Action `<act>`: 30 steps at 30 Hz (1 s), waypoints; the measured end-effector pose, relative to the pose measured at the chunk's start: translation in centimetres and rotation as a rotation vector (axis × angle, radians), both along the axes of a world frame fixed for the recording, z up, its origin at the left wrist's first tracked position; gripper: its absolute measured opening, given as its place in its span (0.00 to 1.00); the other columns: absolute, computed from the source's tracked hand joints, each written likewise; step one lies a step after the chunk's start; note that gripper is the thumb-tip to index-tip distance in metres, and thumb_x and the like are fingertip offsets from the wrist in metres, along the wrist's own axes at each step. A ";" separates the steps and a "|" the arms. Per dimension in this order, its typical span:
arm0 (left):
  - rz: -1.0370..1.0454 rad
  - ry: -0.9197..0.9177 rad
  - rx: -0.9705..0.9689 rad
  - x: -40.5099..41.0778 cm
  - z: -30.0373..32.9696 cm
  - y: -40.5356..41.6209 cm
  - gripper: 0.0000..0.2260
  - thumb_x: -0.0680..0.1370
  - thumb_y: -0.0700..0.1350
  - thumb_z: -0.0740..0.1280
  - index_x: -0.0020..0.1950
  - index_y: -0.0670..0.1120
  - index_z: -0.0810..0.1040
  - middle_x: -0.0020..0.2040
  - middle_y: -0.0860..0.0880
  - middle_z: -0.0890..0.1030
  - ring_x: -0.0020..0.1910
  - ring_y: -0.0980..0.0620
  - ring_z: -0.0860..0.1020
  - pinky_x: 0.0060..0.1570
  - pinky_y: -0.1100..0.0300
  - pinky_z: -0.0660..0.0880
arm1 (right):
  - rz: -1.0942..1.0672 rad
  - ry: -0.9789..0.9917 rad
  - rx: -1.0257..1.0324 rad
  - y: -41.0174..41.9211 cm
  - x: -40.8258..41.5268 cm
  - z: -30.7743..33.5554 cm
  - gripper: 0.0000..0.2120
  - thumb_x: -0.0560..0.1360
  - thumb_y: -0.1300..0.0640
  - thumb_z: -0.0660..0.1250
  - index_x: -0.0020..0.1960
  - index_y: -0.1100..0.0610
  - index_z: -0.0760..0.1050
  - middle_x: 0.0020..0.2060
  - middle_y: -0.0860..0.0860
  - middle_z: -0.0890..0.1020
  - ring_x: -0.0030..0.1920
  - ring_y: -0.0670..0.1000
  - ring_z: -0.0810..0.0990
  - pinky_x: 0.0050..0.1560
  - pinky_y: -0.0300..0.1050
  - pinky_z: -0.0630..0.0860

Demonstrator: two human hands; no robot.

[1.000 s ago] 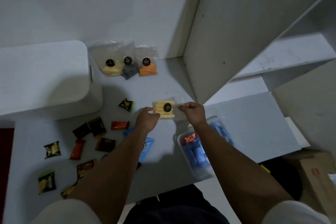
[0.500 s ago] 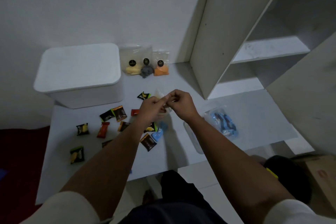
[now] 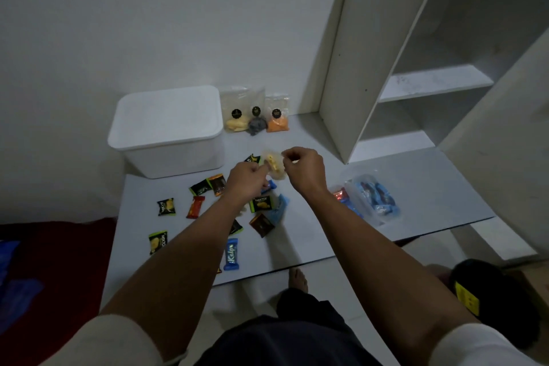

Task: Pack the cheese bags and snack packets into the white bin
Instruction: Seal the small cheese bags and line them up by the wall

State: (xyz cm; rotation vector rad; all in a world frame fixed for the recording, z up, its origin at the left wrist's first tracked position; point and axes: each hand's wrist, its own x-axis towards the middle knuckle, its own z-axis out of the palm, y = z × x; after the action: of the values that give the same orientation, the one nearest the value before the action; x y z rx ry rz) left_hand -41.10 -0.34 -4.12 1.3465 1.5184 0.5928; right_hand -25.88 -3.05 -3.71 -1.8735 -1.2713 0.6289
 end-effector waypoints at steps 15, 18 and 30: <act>-0.065 -0.079 0.342 -2.5 3.3 -1.0 0.08 0.83 0.47 0.66 0.49 0.45 0.81 0.44 0.50 0.86 0.45 0.51 0.83 0.49 0.56 0.79 | 0.419 0.240 -0.168 0.0 1.8 6.1 0.11 0.80 0.53 0.70 0.54 0.60 0.85 0.45 0.56 0.88 0.41 0.45 0.85 0.40 0.36 0.77; -0.054 -0.109 0.326 -2.6 3.7 -0.8 0.07 0.83 0.45 0.65 0.49 0.45 0.79 0.43 0.49 0.84 0.44 0.53 0.83 0.53 0.50 0.81 | 0.438 0.253 -0.140 -0.1 1.4 6.3 0.12 0.78 0.51 0.72 0.51 0.60 0.84 0.43 0.55 0.87 0.40 0.45 0.85 0.40 0.36 0.77; -0.054 -0.251 0.203 -2.3 5.2 -0.3 0.07 0.82 0.44 0.66 0.48 0.43 0.82 0.40 0.48 0.84 0.41 0.51 0.82 0.56 0.44 0.81 | 0.455 0.174 -0.064 0.7 0.8 6.7 0.08 0.79 0.62 0.70 0.50 0.69 0.80 0.36 0.52 0.82 0.34 0.42 0.81 0.36 0.30 0.74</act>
State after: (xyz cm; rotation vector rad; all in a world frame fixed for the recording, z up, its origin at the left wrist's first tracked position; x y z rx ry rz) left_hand -43.41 -0.64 1.05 1.4019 1.2407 0.8665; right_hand -25.11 -2.37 2.97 -1.5419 -1.5859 1.0567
